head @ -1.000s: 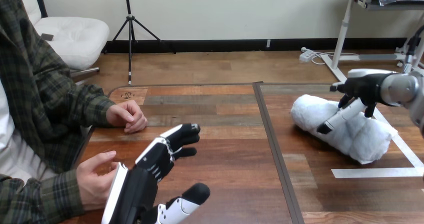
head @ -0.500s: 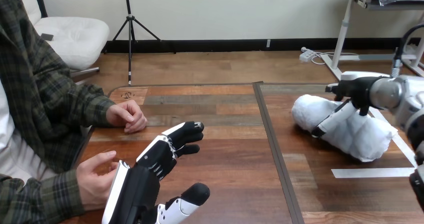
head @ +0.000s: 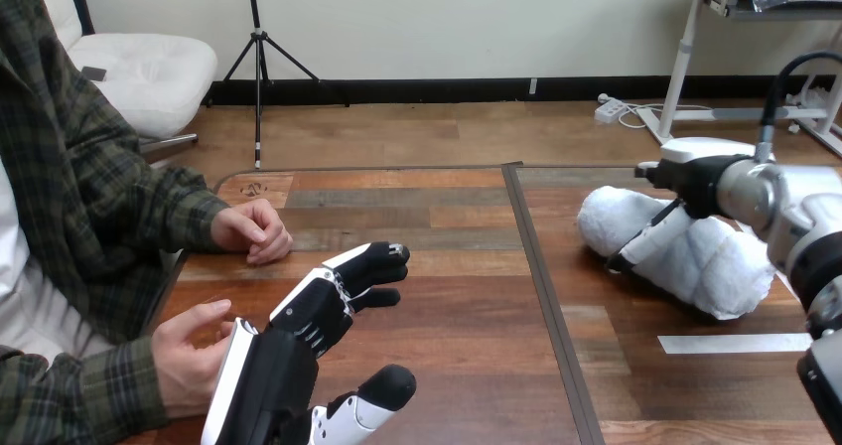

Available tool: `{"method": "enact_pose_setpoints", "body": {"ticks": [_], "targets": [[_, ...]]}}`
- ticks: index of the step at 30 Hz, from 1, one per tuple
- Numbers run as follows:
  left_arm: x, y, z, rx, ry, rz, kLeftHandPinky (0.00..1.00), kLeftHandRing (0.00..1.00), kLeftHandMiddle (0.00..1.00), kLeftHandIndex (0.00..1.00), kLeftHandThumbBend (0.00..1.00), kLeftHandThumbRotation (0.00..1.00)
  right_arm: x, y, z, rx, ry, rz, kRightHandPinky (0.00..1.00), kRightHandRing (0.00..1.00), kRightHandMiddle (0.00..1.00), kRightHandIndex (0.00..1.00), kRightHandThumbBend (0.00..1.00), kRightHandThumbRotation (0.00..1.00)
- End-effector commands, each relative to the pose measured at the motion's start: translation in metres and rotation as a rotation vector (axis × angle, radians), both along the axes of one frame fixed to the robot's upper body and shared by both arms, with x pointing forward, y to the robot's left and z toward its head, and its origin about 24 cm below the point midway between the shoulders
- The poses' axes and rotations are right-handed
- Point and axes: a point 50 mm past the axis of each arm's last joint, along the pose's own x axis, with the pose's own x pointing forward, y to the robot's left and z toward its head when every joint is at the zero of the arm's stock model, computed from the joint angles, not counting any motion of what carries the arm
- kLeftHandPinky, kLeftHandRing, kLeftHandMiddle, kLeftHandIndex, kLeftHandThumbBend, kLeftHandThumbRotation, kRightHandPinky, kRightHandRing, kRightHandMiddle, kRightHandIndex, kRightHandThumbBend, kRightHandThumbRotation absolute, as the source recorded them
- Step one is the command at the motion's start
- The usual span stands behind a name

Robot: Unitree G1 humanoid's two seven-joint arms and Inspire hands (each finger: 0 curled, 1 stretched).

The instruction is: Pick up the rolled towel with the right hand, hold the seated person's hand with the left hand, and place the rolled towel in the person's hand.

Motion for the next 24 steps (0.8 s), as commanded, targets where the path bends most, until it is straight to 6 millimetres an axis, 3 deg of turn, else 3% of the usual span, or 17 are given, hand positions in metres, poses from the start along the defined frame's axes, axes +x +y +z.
{"method": "enact_pose_setpoints", "body": {"ticks": [1, 15, 24], "targets": [[0.002, -0.003, 0.014, -0.049, -0.069, 0.024, 0.71, 0.77, 0.78, 0.75, 0.93, 0.63, 0.001, 0.009, -0.004, -0.029, -0.036, 0.042, 0.80, 0.92, 0.96, 0.98, 1.00, 0.51], [0.001, -0.003, 0.017, -0.069, -0.099, 0.024, 0.69, 0.76, 0.77, 0.74, 0.91, 0.62, -0.005, 0.009, -0.020, -0.058, -0.023, 0.043, 0.89, 0.94, 0.95, 0.97, 1.00, 0.57], [0.000, -0.004, 0.019, -0.092, -0.111, 0.024, 0.68, 0.75, 0.76, 0.73, 0.92, 0.62, -0.008, 0.009, -0.029, -0.047, -0.014, 0.029, 0.87, 0.94, 0.95, 0.96, 1.00, 0.58]]}}
